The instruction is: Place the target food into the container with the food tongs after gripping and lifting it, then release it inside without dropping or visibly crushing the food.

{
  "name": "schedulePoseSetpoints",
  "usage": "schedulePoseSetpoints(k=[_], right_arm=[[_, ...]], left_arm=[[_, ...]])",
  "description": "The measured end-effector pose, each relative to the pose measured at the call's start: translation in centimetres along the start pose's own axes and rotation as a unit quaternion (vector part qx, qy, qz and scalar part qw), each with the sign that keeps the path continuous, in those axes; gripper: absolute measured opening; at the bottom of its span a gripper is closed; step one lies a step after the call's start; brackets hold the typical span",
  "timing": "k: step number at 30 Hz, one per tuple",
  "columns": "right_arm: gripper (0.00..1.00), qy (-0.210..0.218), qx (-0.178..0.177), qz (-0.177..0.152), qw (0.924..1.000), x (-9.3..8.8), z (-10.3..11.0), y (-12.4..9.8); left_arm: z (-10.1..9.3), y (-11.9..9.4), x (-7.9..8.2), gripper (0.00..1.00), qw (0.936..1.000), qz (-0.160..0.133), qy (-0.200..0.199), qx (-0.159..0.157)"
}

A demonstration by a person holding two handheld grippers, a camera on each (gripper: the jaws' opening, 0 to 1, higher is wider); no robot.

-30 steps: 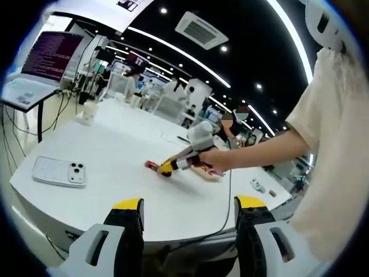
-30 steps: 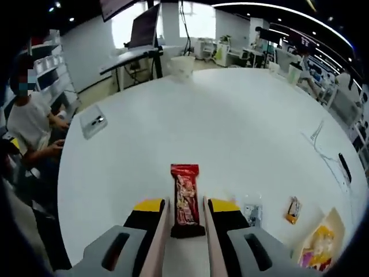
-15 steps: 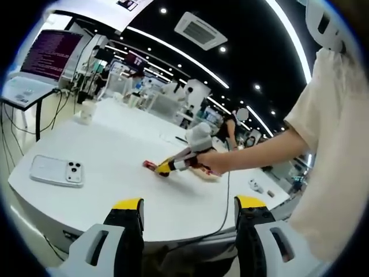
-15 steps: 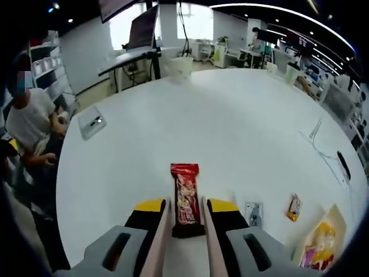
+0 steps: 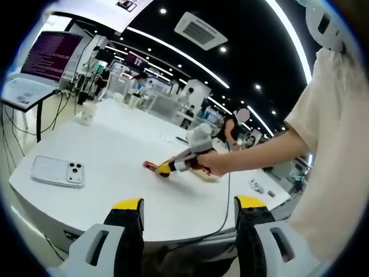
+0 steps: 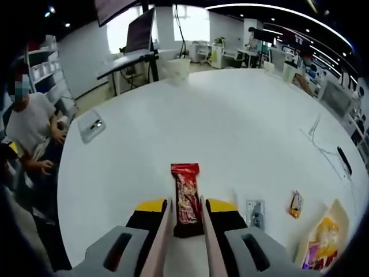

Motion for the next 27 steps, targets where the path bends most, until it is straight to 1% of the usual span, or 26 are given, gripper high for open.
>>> schedulePoseSetpoints(k=[4, 6, 13, 15, 18, 20, 22, 25, 27], right_arm=[[0.23, -0.004, 0.005, 0.003, 1.0, 0.0, 0.2, 0.1], [0.22, -0.014, 0.006, 0.008, 0.9998, 0.0, 0.2, 0.1], [0.21, -0.005, 0.012, 0.014, 0.9998, -0.1, 0.2, 0.3], [0.21, 0.006, 0.013, 0.011, 0.9998, 0.1, 0.2, 0.0], [0.22, 0.006, 0.01, 0.006, 0.9999, 0.3, 0.0, 0.0], [0.22, 0.006, 0.007, 0.002, 1.0, 0.7, -0.2, -0.4], [0.22, 0.01, 0.004, -0.005, 0.9999, 0.7, -0.6, -0.5], [0.22, -0.003, 0.001, -0.01, 0.9999, 1.5, 0.1, -1.7], [0.22, -0.001, 0.0, -0.019, 0.9998, 1.7, 0.5, -2.4]], left_arm=[[0.0, -0.2, -0.1, 0.63, 1.0, 0.0, -0.001, 0.0], [0.0, -0.3, -0.1, 0.63, 1.0, 0.001, 0.001, 0.0], [0.2, -0.7, 0.3, 0.63, 1.0, 0.0, 0.004, 0.005], [0.2, -0.7, 0.3, 0.63, 1.0, 0.0, 0.005, 0.004], [0.2, -0.5, 0.3, 0.63, 1.0, 0.0, 0.006, 0.001], [0.1, -0.3, 0.4, 0.63, 1.0, -0.001, 0.007, -0.001], [-0.1, 0.0, 0.6, 0.63, 0.9999, 0.0, 0.01, -0.004], [-0.4, 0.4, 0.7, 0.63, 0.9998, 0.002, 0.016, -0.011], [-0.5, 0.7, 0.9, 0.63, 0.9997, 0.005, 0.019, -0.015]])
Point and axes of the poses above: the point that each gripper's makers call its tool centre point, and the gripper's own axes: y roughly forward along the fingers, z roughly to its left, x roughly out of its top, the point moved 2 cm from there along -y, roughly backward along the fingers, and after that the axes turned 7 degrees about -x, right-handed, at the moved point
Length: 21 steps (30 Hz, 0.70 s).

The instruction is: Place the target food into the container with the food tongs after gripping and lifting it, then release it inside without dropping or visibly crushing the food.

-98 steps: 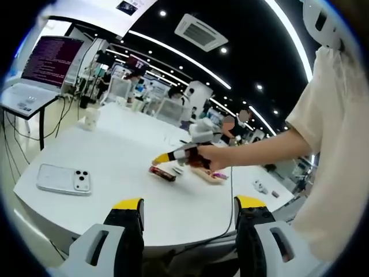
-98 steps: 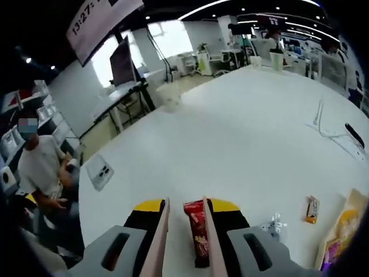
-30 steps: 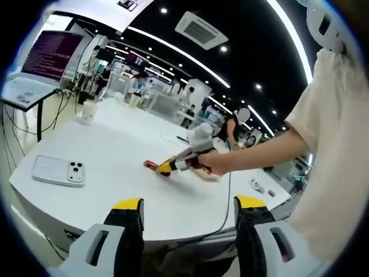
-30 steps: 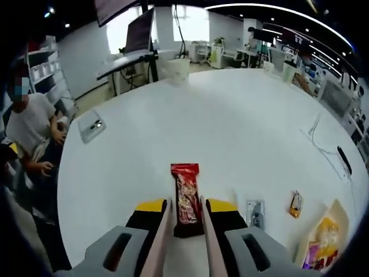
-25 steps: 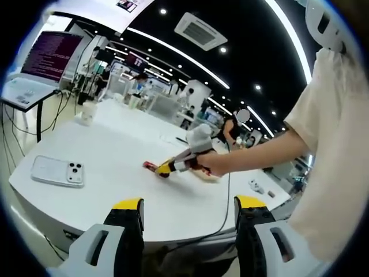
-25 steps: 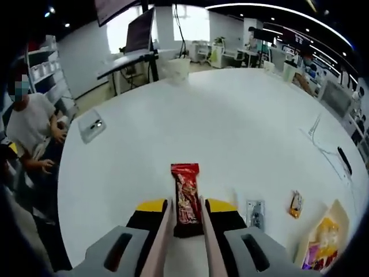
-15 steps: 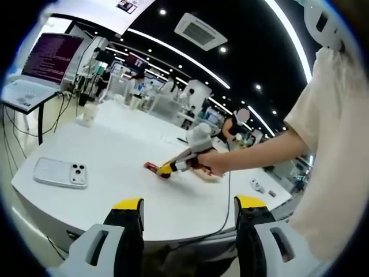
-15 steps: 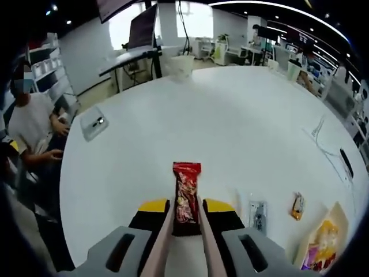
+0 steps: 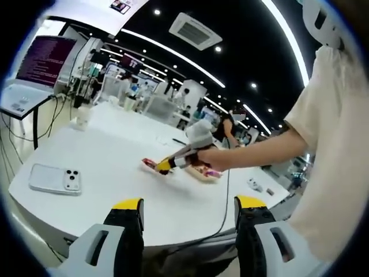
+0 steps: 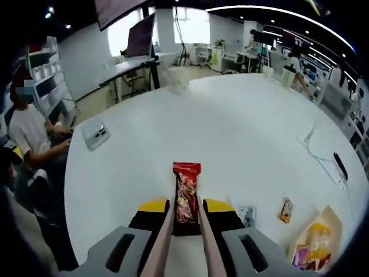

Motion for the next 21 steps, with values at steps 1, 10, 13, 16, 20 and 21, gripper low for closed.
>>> schedulePoseSetpoints(k=[1, 10, 13, 16, 20, 21], right_arm=[[0.22, 0.003, -0.001, -0.003, 1.0, 0.0, 0.1, -0.3], [0.22, 0.045, -0.021, -0.034, 0.9982, 0.7, 1.9, -4.7], [0.22, 0.058, -0.03, -0.042, 0.997, 0.6, 2.3, -6.0], [0.22, 0.072, -0.041, -0.049, 0.9954, 0.5, 2.0, -7.1], [0.22, 0.118, -0.06, -0.068, 0.9889, 0.8, 1.4, -8.5], [0.22, 0.118, -0.059, -0.069, 0.9888, 0.8, 1.6, -8.7]], left_arm=[[-0.1, 0.1, 0.1, 0.63, 1.0, -0.001, 0.001, -0.003], [-0.9, 1.4, 0.9, 0.63, 0.9986, 0.012, 0.017, -0.049], [-1.1, 1.7, 1.4, 0.63, 0.9979, 0.011, 0.02, -0.061], [-1.1, 1.9, 1.9, 0.63, 0.9975, 0.008, 0.031, -0.063], [-1.2, 2.1, 1.9, 0.63, 0.9964, 0.012, 0.027, -0.08], [-1.2, 2.2, 1.8, 0.63, 0.9961, 0.014, 0.027, -0.082]])
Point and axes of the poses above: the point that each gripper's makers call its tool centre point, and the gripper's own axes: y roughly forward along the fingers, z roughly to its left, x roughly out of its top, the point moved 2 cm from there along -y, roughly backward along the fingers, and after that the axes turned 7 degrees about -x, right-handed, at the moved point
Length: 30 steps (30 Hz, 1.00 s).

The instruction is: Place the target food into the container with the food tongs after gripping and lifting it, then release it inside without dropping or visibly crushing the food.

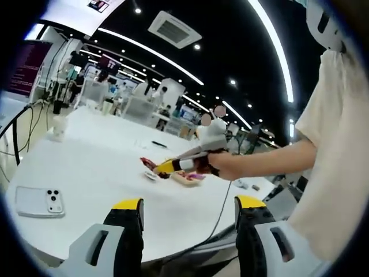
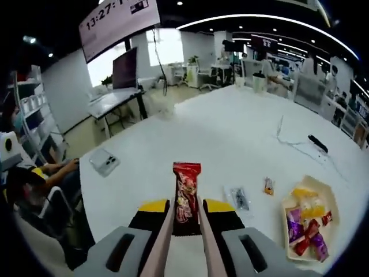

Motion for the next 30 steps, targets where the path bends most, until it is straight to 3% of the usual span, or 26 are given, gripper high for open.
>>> schedulePoseSetpoints(k=[7, 9, 14, 23, 25, 30], right_arm=[[0.22, 0.004, -0.017, -0.007, 0.9998, 0.2, 0.0, -1.0], [0.22, 0.024, -0.026, -0.016, 0.9992, 0.9, -0.3, -1.8], [0.22, 0.022, -0.034, -0.03, 0.9987, 2.4, -0.7, -3.4], [0.22, 0.051, -0.056, -0.072, 0.9945, 4.3, -3.4, -6.2], [0.22, 0.063, -0.061, -0.085, 0.9926, 4.9, -4.1, -7.1], [0.22, 0.075, -0.064, -0.101, 0.99, 5.4, -4.8, -8.6]], left_arm=[[-1.1, -0.3, 0.2, 0.63, 0.9999, 0.003, 0.001, -0.014], [-1.3, -0.5, 0.3, 0.63, 0.9998, 0.003, -0.004, -0.017], [-1.9, 0.3, 1.0, 0.63, 0.9996, 0.001, -0.004, -0.029], [-4.0, 3.4, 1.9, 0.65, 0.9969, 0.025, 0.019, -0.072], [-5.4, 4.5, 1.5, 0.66, 0.9942, 0.041, 0.03, -0.095], [-7.5, 6.7, 1.1, 0.65, 0.9912, 0.05, 0.03, -0.118]])
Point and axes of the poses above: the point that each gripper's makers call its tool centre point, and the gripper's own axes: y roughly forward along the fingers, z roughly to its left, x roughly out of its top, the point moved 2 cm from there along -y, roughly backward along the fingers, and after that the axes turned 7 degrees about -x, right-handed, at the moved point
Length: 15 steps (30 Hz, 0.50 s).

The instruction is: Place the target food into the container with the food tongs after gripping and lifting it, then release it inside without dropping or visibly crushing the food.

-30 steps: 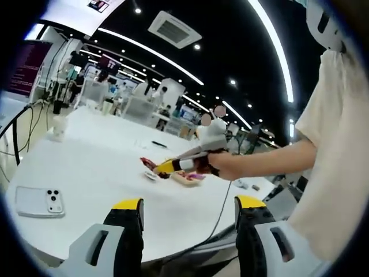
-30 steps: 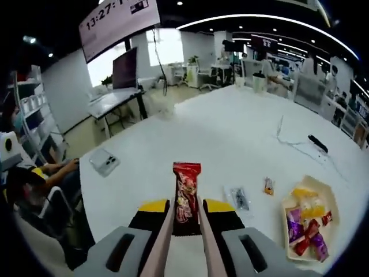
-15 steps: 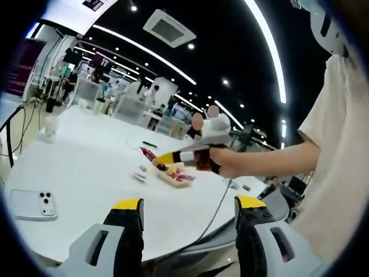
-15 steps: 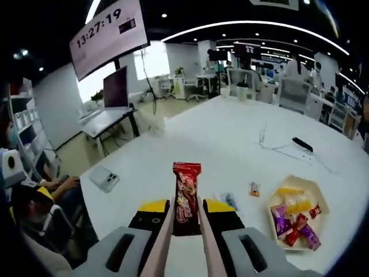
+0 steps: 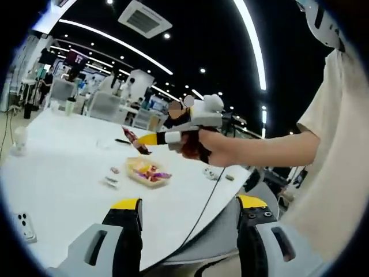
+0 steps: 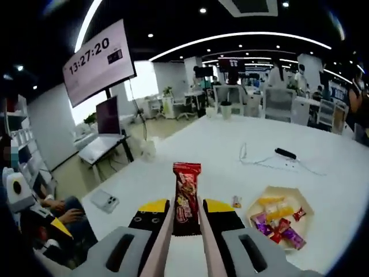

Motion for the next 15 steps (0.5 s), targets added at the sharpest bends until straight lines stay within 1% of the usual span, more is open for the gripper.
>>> schedulePoseSetpoints(k=[5, 8, 10, 15], right_arm=[[0.22, 0.007, -0.003, -0.01, 0.9999, 0.6, -0.9, -0.9], [0.22, 0.02, -0.004, -0.018, 0.9996, 0.9, -1.5, -1.3], [0.22, 0.025, -0.003, -0.021, 0.9995, 1.1, -1.8, -1.4], [0.22, 0.025, 0.001, -0.028, 0.9993, 1.8, -1.9, -1.7]], left_arm=[[-0.9, 1.6, 0.4, 0.65, 0.9999, 0.003, 0.004, -0.012], [-1.5, 2.2, 0.6, 0.65, 0.9998, 0.005, 0.008, -0.016], [-1.6, 2.4, 0.6, 0.65, 0.9998, 0.01, 0.011, -0.016], [-1.8, 2.3, 0.6, 0.65, 0.9998, 0.013, 0.011, -0.011]])
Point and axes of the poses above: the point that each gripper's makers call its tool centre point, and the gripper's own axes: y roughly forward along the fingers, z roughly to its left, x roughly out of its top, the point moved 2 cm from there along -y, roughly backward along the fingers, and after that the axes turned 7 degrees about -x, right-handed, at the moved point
